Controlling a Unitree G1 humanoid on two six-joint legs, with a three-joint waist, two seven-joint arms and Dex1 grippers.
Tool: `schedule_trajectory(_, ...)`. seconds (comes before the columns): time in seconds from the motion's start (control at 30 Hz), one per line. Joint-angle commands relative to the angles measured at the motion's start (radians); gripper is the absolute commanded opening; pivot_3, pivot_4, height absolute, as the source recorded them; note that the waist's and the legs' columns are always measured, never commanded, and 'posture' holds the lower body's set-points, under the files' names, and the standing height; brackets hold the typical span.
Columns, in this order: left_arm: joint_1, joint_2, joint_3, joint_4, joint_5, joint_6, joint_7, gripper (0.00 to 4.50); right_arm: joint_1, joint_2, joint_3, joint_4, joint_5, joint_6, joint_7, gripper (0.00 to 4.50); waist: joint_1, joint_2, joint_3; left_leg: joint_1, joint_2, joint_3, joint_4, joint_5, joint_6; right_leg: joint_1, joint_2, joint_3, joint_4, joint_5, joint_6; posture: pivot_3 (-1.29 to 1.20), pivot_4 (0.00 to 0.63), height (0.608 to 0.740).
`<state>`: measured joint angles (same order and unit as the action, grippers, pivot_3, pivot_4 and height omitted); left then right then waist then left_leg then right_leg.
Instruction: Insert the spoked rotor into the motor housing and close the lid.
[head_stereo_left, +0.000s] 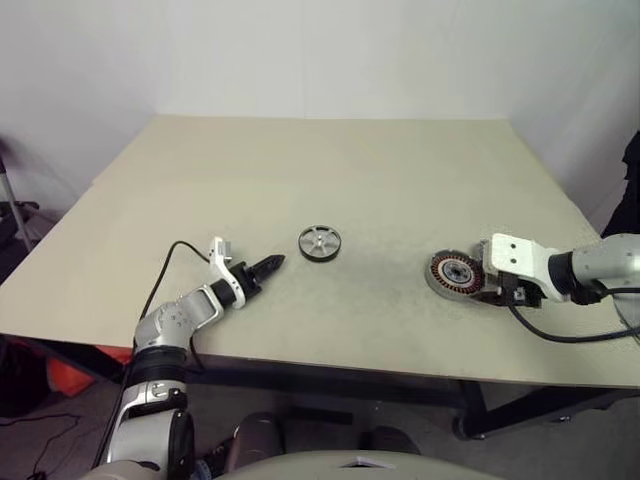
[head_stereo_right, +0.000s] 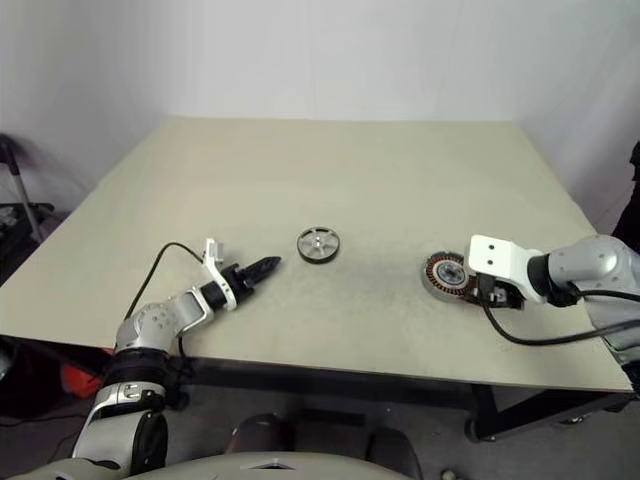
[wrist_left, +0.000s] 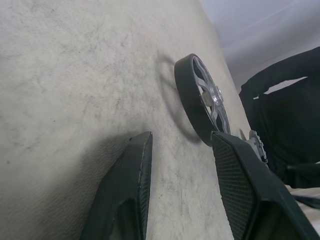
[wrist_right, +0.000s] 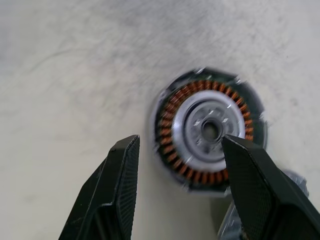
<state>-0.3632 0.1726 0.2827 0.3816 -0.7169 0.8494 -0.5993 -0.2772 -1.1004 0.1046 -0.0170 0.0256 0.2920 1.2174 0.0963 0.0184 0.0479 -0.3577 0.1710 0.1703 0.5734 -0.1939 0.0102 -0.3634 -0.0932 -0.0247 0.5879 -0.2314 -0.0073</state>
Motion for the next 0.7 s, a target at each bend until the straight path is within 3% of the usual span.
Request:
schedule_trajectory(0.03, 0.052, -0.014, -0.031, 0.009, 0.025, 0.036, 0.028, 2.02, -0.058, 0.019, 0.044, 0.086, -0.044, -0.048, 0.009, 2.82, 0.001, 0.000, 0.000, 0.000, 0.000, 0.000, 0.000, 0.000, 0.001, 0.000, 0.000, 0.000, 0.000, 0.003, -0.005, 0.00, 0.000, 0.740)
schedule_trajectory(0.23, 0.086, -0.013, -0.019, -0.034, 0.014, 0.048, 0.046, 2.02, -0.118, 0.063, 0.083, 0.172, -0.076, -0.087, 0.005, 4.48, -0.001, 0.003, -0.002, -0.008, 0.001, 0.001, 0.002, 0.000, 0.007, -0.007, 0.000, -0.001, 0.001, 0.003, -0.006, 0.00, 0.000, 0.740)
schedule_trajectory(0.7, 0.057, -0.002, -0.012, 0.014, 0.021, 0.036, 0.048, 2.02, -0.082, 0.051, 0.080, 0.132, -0.081, -0.107, 0.036, 4.48, -0.002, 0.003, -0.002, -0.005, 0.001, 0.002, 0.003, -0.002, 0.004, -0.004, 0.000, -0.001, 0.001, 0.003, -0.006, 0.00, 0.000, 0.740)
